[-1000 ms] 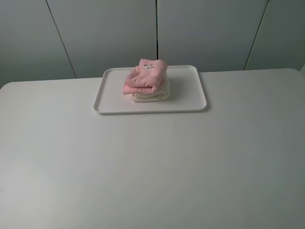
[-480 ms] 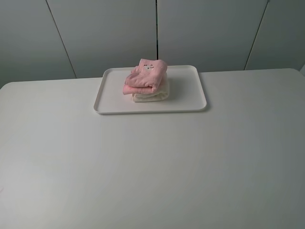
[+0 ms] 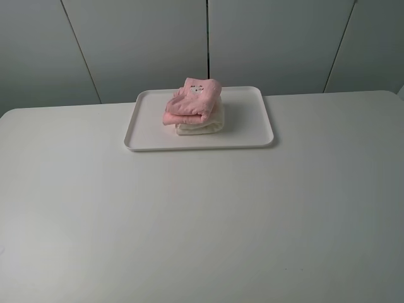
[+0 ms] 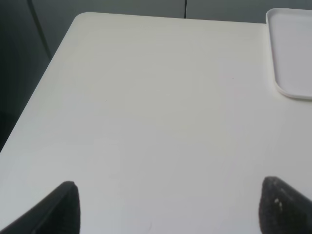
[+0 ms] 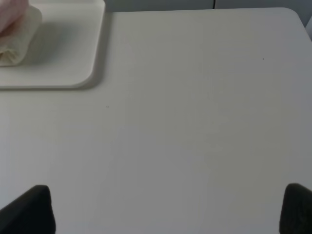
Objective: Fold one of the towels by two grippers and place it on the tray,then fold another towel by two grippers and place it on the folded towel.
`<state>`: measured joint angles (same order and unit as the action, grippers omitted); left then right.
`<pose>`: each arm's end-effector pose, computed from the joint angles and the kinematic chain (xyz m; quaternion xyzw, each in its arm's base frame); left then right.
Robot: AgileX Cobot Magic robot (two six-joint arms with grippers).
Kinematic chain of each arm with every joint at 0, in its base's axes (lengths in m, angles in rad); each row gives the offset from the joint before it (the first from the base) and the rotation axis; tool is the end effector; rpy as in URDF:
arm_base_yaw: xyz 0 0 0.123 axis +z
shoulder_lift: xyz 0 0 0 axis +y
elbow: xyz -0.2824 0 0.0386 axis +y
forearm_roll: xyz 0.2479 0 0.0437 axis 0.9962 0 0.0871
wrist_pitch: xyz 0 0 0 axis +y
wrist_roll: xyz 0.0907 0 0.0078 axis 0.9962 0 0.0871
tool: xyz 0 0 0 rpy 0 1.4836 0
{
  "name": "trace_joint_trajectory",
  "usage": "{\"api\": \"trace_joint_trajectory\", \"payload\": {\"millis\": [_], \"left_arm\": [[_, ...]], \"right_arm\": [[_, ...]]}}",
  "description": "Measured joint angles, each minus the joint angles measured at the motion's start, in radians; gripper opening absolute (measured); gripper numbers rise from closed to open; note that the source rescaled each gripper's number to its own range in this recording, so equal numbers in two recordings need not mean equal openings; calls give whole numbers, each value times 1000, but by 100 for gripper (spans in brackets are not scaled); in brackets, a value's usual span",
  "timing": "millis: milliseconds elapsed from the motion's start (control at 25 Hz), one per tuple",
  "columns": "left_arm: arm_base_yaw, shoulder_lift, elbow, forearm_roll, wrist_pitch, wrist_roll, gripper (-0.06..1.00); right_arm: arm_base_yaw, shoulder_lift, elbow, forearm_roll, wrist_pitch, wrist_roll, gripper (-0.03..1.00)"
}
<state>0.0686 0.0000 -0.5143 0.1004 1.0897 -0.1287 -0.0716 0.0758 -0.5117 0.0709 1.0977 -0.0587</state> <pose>-0.0085 0.0075 0.2791 -0.0873 0.8515 0.0346 0.5159 0.0042 0.0055 0.2777 0.0048 0.8779 0.0043 0.4787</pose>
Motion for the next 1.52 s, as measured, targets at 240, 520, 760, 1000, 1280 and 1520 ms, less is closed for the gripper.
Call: {"api": "trace_joint_trajectory", "payload": {"millis": [240,520,760,1000,1280,1520], "left_arm": [[0,0,0,0,0,0,96],[0,0,0,0,0,0,96],[0,0,0,0,0,0,96],[0,0,0,0,0,0,96],[0,0,0,0,0,0,96],[0,0,0,0,0,0,96]], "right_arm": [[0,0,0,0,0,0,100],[0,0,0,0,0,0,100],[0,0,0,0,0,0,100],[0,0,0,0,0,14,100],[0,0,0,2,0,40,100],[0,0,0,2,0,40,100]]}}
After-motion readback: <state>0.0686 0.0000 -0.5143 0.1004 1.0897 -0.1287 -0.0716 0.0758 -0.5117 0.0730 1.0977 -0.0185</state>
